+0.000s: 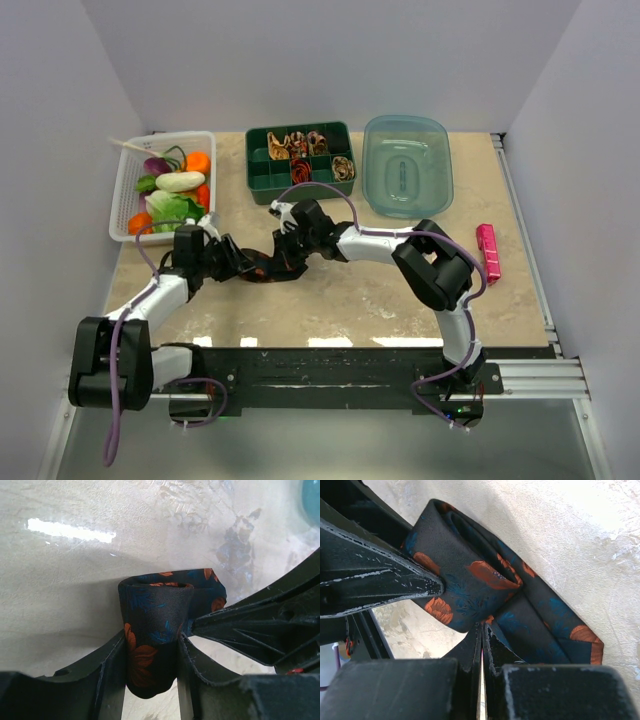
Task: Roll the ties
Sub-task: Roll the tie at the center of the board.
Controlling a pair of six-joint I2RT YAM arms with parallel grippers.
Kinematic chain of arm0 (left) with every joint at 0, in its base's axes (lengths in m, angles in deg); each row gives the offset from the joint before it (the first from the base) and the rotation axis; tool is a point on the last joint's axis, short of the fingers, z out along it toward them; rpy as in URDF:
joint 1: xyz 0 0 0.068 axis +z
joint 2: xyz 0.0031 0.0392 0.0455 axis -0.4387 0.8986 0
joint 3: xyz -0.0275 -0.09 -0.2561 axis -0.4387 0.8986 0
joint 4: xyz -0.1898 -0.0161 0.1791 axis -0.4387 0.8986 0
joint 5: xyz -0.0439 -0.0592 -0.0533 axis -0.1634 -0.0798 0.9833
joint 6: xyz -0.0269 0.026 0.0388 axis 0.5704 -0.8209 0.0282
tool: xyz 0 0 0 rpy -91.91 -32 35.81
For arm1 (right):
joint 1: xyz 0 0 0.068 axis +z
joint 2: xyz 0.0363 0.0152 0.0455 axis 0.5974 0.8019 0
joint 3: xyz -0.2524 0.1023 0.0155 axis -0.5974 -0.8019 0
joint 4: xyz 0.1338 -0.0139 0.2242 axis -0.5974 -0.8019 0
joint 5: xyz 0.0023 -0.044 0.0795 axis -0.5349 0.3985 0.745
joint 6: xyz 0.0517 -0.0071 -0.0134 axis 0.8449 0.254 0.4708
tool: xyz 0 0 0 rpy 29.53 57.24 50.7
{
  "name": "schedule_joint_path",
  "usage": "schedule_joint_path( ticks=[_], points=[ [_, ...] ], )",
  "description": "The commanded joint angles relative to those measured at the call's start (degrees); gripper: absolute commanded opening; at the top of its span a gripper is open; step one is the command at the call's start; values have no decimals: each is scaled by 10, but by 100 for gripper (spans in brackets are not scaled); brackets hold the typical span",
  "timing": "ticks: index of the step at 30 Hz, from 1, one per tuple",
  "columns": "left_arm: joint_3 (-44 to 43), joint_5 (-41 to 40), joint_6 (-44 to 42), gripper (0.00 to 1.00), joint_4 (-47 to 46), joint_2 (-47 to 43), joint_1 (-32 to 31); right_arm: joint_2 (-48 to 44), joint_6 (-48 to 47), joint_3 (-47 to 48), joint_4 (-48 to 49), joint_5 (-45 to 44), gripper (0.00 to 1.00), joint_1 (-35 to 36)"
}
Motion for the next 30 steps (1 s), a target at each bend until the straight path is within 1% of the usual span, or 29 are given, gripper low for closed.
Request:
schedule_joint_path(
  ticks=[1, 3, 8, 15, 23, 28, 29, 30],
  points=[
    [-62, -98, -36, 17, 97, -13, -42, -9, 6, 14, 2, 11, 0, 2],
    [-85, -134, -40, 17, 114, -10, -66, -8, 8, 18, 2, 12, 0, 3],
    [-122, -155, -47, 14, 151, 13, -90, -1, 7, 31, -2, 9, 0, 2],
    [-143, -180, -59, 13, 178, 31, -98, -5, 4, 38, -9, -2, 0, 2],
    [-154, -217, -58, 11, 198, 35, -119, 18, 9, 63, -9, -2, 0, 8],
    [-174, -249, -52, 10, 215, 40, -137, 34, 12, 80, -9, -1, 0, 16],
    [-179, -256, -51, 10, 220, 45, -150, 36, 14, 83, -9, -1, 0, 19],
    [-184, -285, -48, 10, 230, 46, -157, 40, 14, 85, -8, 0, 0, 21]
  ],
)
